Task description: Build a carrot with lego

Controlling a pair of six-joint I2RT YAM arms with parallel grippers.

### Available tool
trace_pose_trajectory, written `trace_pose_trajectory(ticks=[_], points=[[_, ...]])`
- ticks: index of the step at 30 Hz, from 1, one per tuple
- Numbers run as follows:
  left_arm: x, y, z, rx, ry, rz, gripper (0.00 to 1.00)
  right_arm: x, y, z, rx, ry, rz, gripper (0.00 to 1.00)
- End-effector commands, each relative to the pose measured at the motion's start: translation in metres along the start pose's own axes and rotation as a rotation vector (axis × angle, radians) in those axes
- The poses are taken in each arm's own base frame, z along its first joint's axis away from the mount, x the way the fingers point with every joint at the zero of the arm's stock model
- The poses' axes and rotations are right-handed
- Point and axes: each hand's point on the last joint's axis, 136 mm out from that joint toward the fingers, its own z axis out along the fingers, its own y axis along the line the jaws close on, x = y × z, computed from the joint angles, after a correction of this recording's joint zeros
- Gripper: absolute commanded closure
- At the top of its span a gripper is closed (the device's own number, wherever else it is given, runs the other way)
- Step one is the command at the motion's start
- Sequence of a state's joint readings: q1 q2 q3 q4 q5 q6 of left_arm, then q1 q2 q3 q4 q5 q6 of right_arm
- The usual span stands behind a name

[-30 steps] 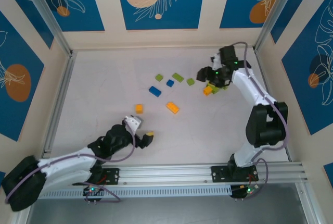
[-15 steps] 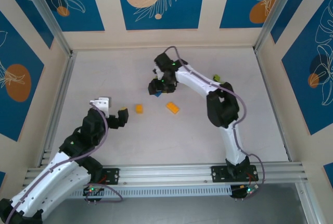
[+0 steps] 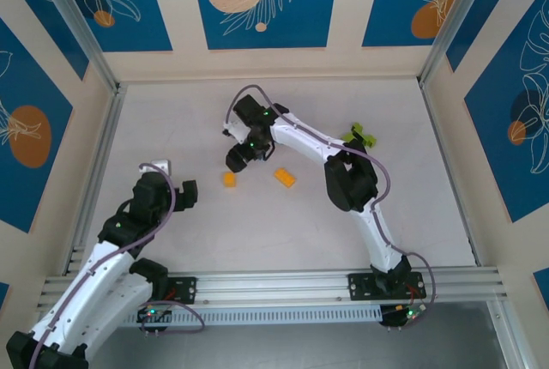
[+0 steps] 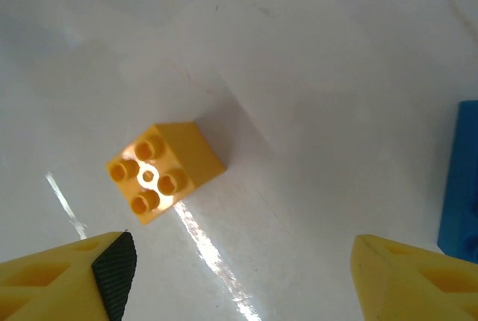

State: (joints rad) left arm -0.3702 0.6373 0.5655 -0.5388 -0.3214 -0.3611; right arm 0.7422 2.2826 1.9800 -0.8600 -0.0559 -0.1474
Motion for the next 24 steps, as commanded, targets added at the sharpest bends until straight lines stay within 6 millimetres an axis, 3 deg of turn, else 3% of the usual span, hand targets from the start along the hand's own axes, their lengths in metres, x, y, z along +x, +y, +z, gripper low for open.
trace_pose_trajectory(ticks=[1, 8, 15, 24], points=[[-0.005, -0.005, -0.001, 0.041, -0.008, -0.016, 0.00, -0.009, 0.007, -0.004, -0.070, -0.060, -0.168, 0.17], [-0.004, -0.007, -0.001, 0.059, -0.016, -0.019, 0.00, -0.012, 0.031, -0.002, -0.139, -0.087, -0.293, 0.06], [-0.005, -0.009, -0.001, 0.073, -0.023, -0.017, 0.00, -0.003, 0.054, 0.012, -0.213, -0.034, -0.375, 0.06], [-0.006, -0.010, -0.001, 0.075, -0.025, -0.017, 0.00, 0.001, 0.059, 0.031, -0.217, 0.016, -0.387, 0.12]])
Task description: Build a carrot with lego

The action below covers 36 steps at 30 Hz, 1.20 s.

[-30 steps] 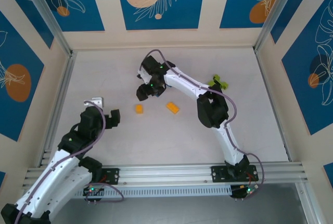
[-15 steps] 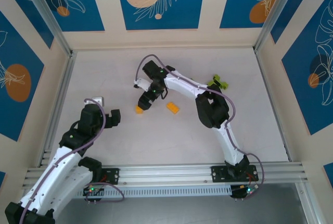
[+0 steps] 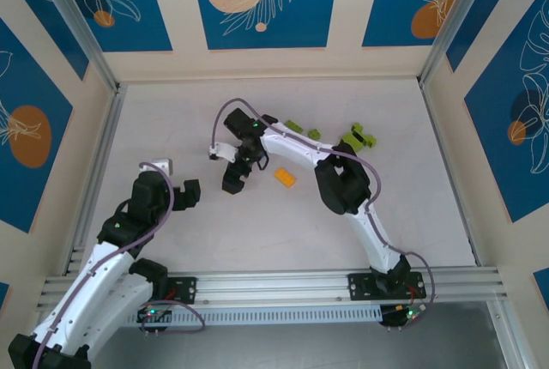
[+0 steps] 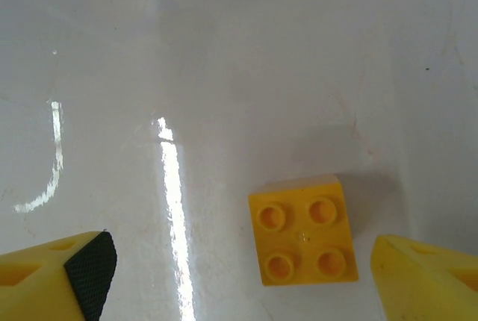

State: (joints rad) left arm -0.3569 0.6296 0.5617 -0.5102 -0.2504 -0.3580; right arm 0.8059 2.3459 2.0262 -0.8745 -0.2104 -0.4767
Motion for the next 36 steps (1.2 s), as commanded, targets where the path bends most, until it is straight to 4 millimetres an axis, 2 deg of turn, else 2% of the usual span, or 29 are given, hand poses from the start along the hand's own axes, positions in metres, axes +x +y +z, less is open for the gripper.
trace_pose_trajectory(ticks=[1, 8, 17, 22, 25, 27, 32, 36], points=[[-0.003, 0.000, -0.001, 0.008, -0.019, -0.003, 0.00, 0.002, 0.004, 0.010, -0.040, 0.023, -0.009, 0.13], [-0.003, 0.000, 0.001, 0.011, -0.016, -0.004, 0.00, 0.002, 0.000, 0.022, -0.044, 0.047, -0.003, 0.21], [-0.003, 0.000, 0.002, 0.017, -0.018, -0.009, 0.00, 0.004, 0.003, 0.024, -0.050, 0.064, 0.015, 0.55], [-0.004, -0.001, 0.000, 0.026, -0.022, -0.013, 0.00, 0.011, 0.013, 0.013, -0.031, 0.067, 0.061, 0.61], [-0.004, -0.001, 0.000, 0.029, -0.023, -0.013, 0.00, 0.022, 0.029, 0.001, -0.003, 0.068, 0.099, 0.62], [-0.004, -0.002, 0.000, 0.033, -0.025, -0.015, 0.00, 0.033, 0.047, -0.003, 0.006, 0.078, 0.101, 0.62], [-0.004, -0.003, -0.001, 0.040, -0.026, -0.015, 0.00, 0.067, 0.090, -0.003, 0.035, 0.154, 0.078, 0.62], [-0.004, -0.003, -0.001, 0.041, -0.026, -0.016, 0.00, 0.084, 0.111, -0.002, 0.066, 0.201, 0.041, 0.62]])
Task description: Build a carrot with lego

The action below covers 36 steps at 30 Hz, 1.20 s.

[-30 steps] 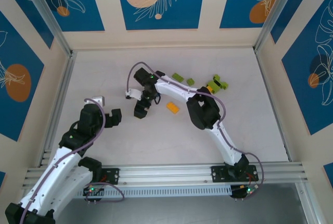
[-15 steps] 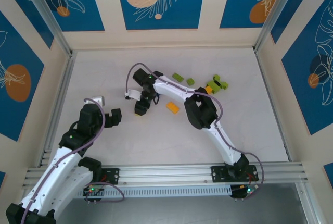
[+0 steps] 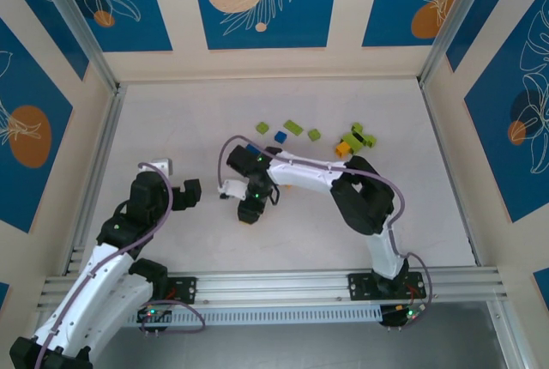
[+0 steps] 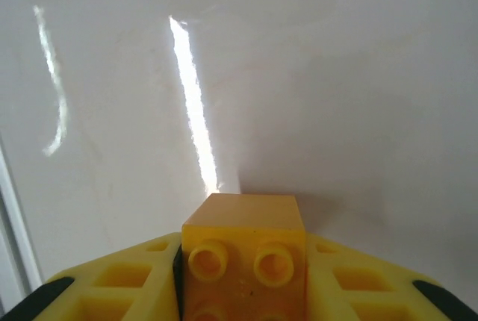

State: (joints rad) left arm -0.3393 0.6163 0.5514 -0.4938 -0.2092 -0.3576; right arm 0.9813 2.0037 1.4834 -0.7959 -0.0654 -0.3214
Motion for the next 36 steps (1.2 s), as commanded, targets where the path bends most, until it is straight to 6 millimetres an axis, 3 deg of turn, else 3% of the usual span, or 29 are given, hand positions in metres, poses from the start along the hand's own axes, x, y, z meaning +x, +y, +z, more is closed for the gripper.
trace_pose_trajectory(ticks=[1, 10, 15, 19, 24, 26, 29, 36], points=[[-0.004, 0.000, -0.001, 0.010, -0.022, -0.003, 0.00, 0.006, 0.008, -0.003, 0.050, 0.000, -0.001, 0.62], [-0.003, 0.000, -0.001, 0.011, -0.017, -0.001, 0.00, 0.023, 0.018, 0.012, 0.066, -0.007, -0.010, 0.58], [-0.003, 0.000, 0.000, 0.009, -0.016, -0.001, 0.00, 0.029, 0.018, 0.015, 0.073, 0.001, -0.019, 0.43], [-0.005, -0.001, -0.001, 0.014, -0.021, 0.000, 0.00, 0.021, 0.023, -0.006, 0.077, -0.058, -0.035, 0.28], [-0.005, -0.002, 0.000, 0.021, -0.022, 0.001, 0.00, 0.007, 0.022, -0.054, 0.117, -0.160, -0.051, 0.23], [-0.005, -0.002, 0.000, 0.021, -0.024, 0.001, 0.00, 0.003, 0.006, -0.077, 0.157, -0.214, -0.019, 0.23], [-0.005, -0.002, 0.000, 0.025, -0.025, 0.000, 0.00, 0.010, -0.036, -0.097, 0.226, -0.212, 0.083, 0.23], [-0.005, -0.003, -0.001, 0.030, -0.027, -0.002, 0.00, 0.026, -0.130, -0.090, 0.300, -0.172, 0.245, 0.24]])
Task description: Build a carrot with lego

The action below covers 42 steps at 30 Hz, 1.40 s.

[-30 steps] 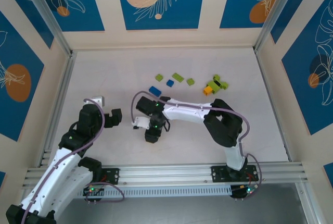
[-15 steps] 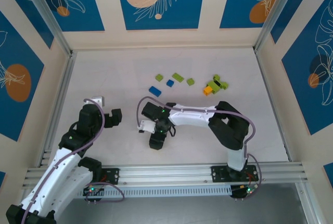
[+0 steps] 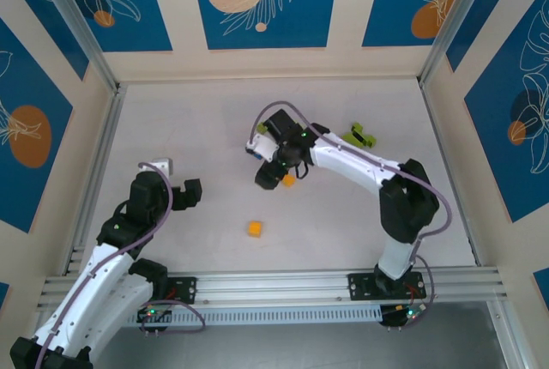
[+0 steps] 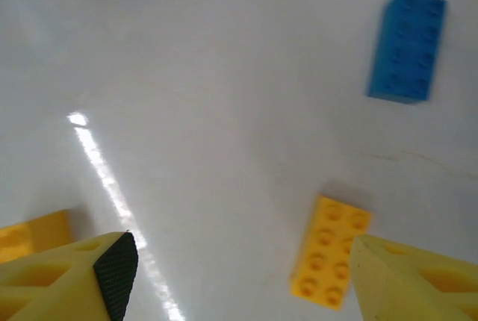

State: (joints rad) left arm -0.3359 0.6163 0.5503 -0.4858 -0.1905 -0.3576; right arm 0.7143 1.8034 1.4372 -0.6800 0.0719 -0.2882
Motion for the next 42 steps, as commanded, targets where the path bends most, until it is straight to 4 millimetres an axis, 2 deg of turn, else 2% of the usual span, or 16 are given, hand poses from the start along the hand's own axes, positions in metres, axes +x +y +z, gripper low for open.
trace_pose_trajectory(ticks=[1, 4, 8, 14, 21, 29, 42], points=[[-0.004, 0.000, -0.001, 0.012, -0.026, 0.002, 0.00, 0.013, -0.025, 0.024, 0.014, 0.074, 0.037, 0.24], [-0.004, 0.000, -0.001, 0.013, -0.026, 0.001, 0.00, 0.016, -0.045, 0.040, 0.021, 0.095, 0.078, 0.25], [-0.003, 0.000, -0.001, 0.012, -0.024, 0.002, 0.00, 0.027, -0.059, 0.059, 0.024, 0.141, 0.119, 0.27], [-0.004, 0.000, 0.001, 0.012, -0.023, 0.003, 0.00, 0.044, -0.062, 0.070, 0.008, 0.164, 0.165, 0.28], [-0.003, 0.000, 0.002, 0.010, -0.019, 0.007, 0.00, 0.063, -0.058, 0.077, -0.018, 0.194, 0.194, 0.35], [-0.004, 0.000, 0.003, 0.011, -0.016, 0.005, 0.00, 0.077, -0.053, 0.076, -0.044, 0.190, 0.235, 0.40], [-0.005, 0.000, 0.003, 0.019, -0.018, -0.001, 0.00, 0.079, -0.043, 0.056, -0.104, 0.152, 0.274, 0.35]])
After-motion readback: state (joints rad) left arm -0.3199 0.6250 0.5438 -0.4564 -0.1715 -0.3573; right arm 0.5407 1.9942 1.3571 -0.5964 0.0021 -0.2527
